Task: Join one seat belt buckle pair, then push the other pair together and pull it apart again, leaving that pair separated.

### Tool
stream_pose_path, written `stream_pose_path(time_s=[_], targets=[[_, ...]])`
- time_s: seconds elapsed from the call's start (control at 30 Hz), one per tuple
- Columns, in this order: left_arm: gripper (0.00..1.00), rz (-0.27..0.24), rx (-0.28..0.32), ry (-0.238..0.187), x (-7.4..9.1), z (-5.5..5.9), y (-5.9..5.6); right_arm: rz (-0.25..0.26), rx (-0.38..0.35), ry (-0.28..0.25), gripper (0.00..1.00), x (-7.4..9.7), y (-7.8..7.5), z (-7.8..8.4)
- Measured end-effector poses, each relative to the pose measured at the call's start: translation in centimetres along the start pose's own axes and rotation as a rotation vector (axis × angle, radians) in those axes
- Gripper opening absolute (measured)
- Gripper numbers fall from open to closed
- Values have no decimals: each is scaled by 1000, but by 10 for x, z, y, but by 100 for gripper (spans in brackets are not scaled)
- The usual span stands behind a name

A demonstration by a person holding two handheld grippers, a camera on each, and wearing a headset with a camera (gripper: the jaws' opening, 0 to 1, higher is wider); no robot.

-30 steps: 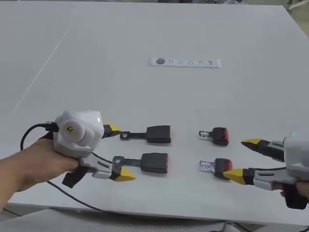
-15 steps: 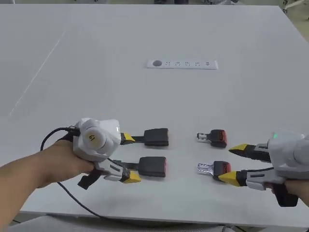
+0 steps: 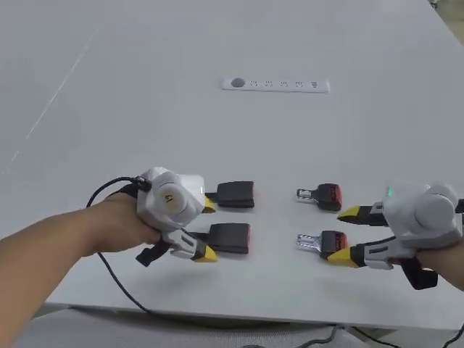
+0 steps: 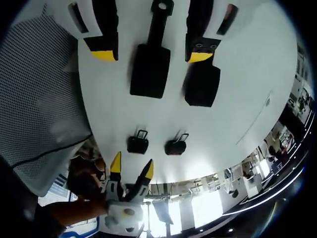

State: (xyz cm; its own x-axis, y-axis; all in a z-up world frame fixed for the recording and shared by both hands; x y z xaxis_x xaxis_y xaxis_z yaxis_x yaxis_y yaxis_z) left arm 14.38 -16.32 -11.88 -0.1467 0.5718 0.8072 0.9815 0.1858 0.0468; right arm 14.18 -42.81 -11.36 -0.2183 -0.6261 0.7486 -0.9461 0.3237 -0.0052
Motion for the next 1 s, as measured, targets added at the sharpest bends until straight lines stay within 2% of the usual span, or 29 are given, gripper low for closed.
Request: stream_pose_path(time_s=[0.17,0.33,0.43,0.57,0.7,0.9,1.0], targets=[[52,32,-21,24,-7,0,1,-18,12,39,44,-6,-2,8],[49,34,-22,33,-15,6,7,-35,22,59,42,-9,-3,10],[47,35,-25,37,-15,5,9,-65,35,86,41,-12,-4,13],[45,41,-31,41,-20,9,15,-93,55,108,37,-13,-4,14],[39,47,-49,48,-20,7,12,-109,65,128,36,-16,-6,16],[37,56,-54,61,-21,7,9,-137,101,167,34,-21,-12,18],[33,70,-99,103,-24,14,5,-161,124,196,32,-22,-13,19]])
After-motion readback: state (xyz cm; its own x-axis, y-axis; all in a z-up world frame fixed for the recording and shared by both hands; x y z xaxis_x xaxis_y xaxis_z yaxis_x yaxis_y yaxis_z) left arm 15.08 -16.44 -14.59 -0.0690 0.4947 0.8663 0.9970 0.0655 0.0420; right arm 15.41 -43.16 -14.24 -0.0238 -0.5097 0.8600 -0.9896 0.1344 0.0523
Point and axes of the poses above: the centre of the closed fingertips' face, and the gripper's own axes: x roughly backward along the fingers, y roughly to its left, z roughly out of its underside, the point moved 7 cm from there along x, roughly backward along the fingers
